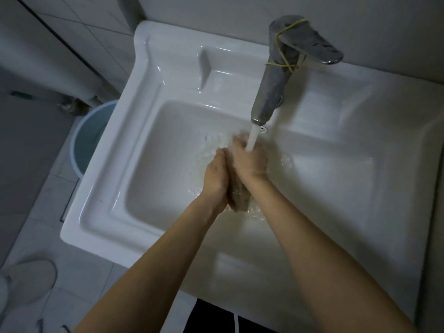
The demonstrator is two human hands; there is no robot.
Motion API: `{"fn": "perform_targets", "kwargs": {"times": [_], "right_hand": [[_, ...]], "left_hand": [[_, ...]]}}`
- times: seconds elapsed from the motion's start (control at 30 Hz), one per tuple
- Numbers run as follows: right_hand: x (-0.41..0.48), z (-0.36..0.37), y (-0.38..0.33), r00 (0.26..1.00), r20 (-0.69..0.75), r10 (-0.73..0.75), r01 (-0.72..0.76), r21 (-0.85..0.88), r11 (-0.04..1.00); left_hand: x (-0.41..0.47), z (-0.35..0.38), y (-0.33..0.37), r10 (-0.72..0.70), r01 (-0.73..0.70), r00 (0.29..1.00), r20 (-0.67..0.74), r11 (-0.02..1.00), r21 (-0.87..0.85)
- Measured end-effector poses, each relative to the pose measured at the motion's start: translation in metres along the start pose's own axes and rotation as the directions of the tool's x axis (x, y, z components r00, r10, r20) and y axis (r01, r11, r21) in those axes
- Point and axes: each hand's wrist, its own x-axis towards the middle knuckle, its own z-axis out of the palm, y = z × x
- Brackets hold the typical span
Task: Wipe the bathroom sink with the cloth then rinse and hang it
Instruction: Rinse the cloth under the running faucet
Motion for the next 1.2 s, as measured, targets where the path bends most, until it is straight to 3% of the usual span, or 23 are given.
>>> {"fn": "perform_targets", "kwargs": {"times": [0.07,0.13,0.23,0.33,0.43,0.5,0.6,0.83,0.93,1.07,1.2], "right_hand": [[-0.008,-0.004,0.006,0.998,0.03,0.059,-0.06,0.01,0.998],[-0.037,-0.006,0.01,0.998,0.051,-0.046,0.046,0.005,0.999],[-0.061,-0.005,0.011,0.97,0.023,-0.24,0.241,-0.025,0.97],[-0.017,-0.015,0.018,0.991,-0.063,-0.118,0.112,-0.088,0.99],[0.012,-0.032,0.043,0.993,-0.12,0.01,-0.003,0.056,0.998],[0.006,-0.042,0.059,0.982,-0.164,0.089,-0.061,0.168,0.984],[-0.005,-0.057,0.072,0.967,-0.183,0.175,-0.127,0.249,0.96],[-0.015,-0.038,0.053,1.0,0.022,-0.006,0.001,0.204,0.979],[-0.013,-0.041,0.052,0.998,0.055,-0.028,0.019,0.165,0.986],[-0.009,-0.067,0.064,1.0,-0.013,-0.018,0.019,0.098,0.995],[-0.009,-0.103,0.063,0.999,0.044,-0.012,0.016,-0.077,0.997]], "left_hand": [[0.007,-0.005,-0.001,0.095,-0.093,0.995,-0.028,0.993,0.074],[0.018,-0.009,0.006,0.121,-0.113,0.991,-0.057,0.986,0.12],[0.026,0.0,0.008,0.023,-0.015,0.996,-0.083,0.996,0.093],[0.012,0.017,-0.012,0.035,-0.034,0.999,-0.01,0.997,0.066],[0.0,0.024,-0.02,0.063,-0.069,0.994,0.089,0.996,0.061],[0.002,0.022,-0.013,0.102,-0.104,0.992,0.079,0.994,0.019],[0.007,0.017,0.001,0.012,-0.015,0.999,-0.03,0.995,-0.096],[0.023,-0.016,0.026,0.073,-0.094,0.972,-0.221,0.992,-0.085],[0.021,-0.015,0.032,0.115,-0.127,0.974,-0.196,0.99,-0.054],[0.006,0.014,0.03,0.15,-0.148,0.981,-0.123,0.989,0.03],[-0.006,0.024,0.033,0.078,-0.083,0.995,-0.069,0.993,-0.085]]}}
